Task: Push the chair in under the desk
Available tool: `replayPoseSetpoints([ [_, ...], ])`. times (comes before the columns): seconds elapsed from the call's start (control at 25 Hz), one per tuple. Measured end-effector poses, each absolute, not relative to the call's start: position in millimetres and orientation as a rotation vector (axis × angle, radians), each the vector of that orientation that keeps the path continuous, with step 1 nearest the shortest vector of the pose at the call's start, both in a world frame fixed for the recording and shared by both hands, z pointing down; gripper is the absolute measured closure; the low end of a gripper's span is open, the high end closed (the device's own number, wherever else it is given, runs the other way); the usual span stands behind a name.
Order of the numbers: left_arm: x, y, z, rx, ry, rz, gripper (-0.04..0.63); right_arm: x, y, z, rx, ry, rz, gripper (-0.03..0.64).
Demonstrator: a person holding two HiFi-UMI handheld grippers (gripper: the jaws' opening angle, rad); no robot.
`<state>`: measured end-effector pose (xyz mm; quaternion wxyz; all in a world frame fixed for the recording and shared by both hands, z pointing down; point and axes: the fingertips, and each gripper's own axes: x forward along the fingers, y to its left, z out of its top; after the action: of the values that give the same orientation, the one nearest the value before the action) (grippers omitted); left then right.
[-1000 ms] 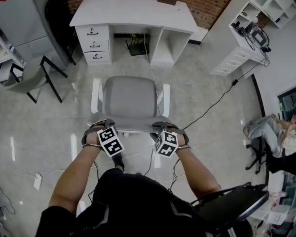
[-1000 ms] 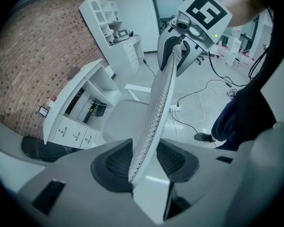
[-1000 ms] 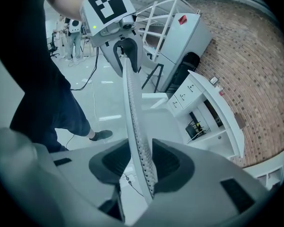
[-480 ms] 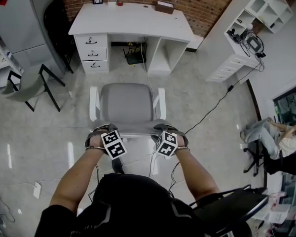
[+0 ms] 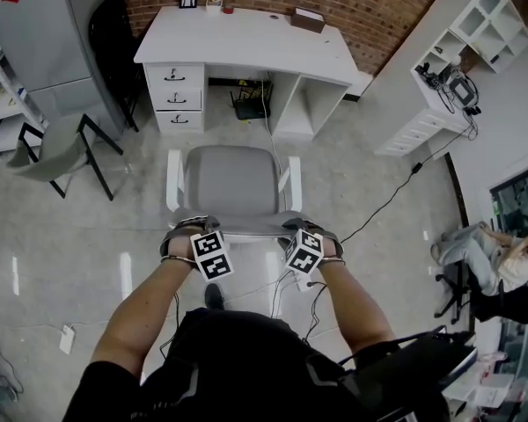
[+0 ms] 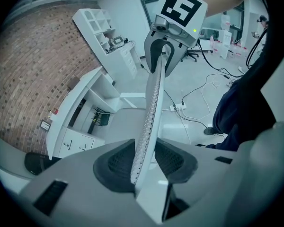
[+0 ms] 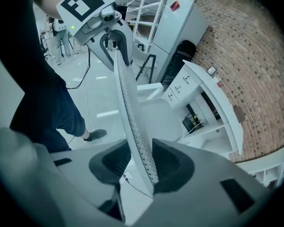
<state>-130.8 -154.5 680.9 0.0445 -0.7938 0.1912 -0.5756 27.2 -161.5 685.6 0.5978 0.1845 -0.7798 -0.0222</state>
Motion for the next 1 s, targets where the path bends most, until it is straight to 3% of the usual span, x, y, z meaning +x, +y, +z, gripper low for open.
replayPoseSetpoints([
  [1.0,-146.5,-248.0,682.6,-2.410,0.539,-1.776,0.457,12.1,-250.5,683.9,0.478,-1.807,0.002,0.463],
])
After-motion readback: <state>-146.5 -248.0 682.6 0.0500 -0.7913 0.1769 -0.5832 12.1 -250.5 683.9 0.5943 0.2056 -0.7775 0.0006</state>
